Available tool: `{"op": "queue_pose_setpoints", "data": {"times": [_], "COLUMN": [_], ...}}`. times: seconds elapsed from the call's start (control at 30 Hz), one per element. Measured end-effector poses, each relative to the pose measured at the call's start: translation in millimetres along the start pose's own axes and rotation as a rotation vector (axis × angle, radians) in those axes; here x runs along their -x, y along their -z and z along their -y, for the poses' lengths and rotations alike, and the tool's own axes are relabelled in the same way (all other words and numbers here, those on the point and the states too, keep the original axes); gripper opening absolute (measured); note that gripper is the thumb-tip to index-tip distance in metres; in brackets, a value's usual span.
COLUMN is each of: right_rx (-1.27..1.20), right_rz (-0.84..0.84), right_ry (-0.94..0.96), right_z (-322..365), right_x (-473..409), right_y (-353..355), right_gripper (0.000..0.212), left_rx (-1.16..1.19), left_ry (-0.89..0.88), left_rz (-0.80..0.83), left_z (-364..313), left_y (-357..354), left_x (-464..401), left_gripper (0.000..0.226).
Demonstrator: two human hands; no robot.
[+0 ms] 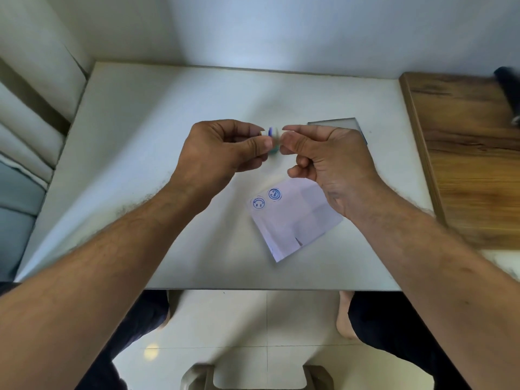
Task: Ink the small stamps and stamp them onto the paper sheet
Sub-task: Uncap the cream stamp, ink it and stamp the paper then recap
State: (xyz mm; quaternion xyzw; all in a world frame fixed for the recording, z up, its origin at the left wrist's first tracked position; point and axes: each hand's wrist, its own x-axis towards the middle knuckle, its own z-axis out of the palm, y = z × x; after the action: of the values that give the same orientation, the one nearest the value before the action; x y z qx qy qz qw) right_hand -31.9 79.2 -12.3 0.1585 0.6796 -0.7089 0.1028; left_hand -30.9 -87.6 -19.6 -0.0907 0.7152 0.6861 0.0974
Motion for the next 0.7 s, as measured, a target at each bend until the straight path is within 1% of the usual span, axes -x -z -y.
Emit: {"op": "queue_pose_setpoints", "data": {"times": [0.07, 0.13, 0.23, 0.3, 0.37, 0.47, 0.57, 0.63, 0.7], "right_rx": [0.012, 0.008, -0.012, -0.051, -0.097, -0.128, -0.145, -0.147, -0.151], "right_rz": [-0.059, -0.104, -0.136, -0.149, -0.149, -0.132, -0.113, -0.105, -0.100], "right_ry": [0.010, 0.007, 0.007, 0.001, -0.014, -0.032, -0.043, -0.050, -0.054], "right_z": [-1, -2, -4, -4, -4, -5, -7, -7, -7], "right_x": [0, -2, -7, -9, -11, -11, -10, -9, -9], "right_y": [3, 7, 12, 12, 12, 9, 5, 4, 4], "right_gripper": [0.015, 0.016, 0.016, 0.012, 0.010, 0.013, 0.018, 0.018, 0.018], "left_rx": [-0.016, -0.092, -0.251, -0.375, -0.505, -0.695, -0.921, -1.053, -1.175], "left_ry": [0.030, 0.020, -0.019, -0.035, -0.060, -0.143, -0.249, -0.305, -0.345], "left_rz": [0.001, 0.000, -0.007, -0.043, -0.089, -0.101, -0.036, -0.010, -0.020], "left_z": [2, 5, 11, 14, 17, 23, 29, 32, 33], "left_y": [-1, -1, -3, -5, -7, -9, -9, -9, -10], "left_x": [1, 0, 0, 0, 1, 5, 8, 8, 8], "left_gripper": [0.026, 0.027, 0.026, 0.020, 0.019, 0.020, 0.020, 0.023, 0.029]}}
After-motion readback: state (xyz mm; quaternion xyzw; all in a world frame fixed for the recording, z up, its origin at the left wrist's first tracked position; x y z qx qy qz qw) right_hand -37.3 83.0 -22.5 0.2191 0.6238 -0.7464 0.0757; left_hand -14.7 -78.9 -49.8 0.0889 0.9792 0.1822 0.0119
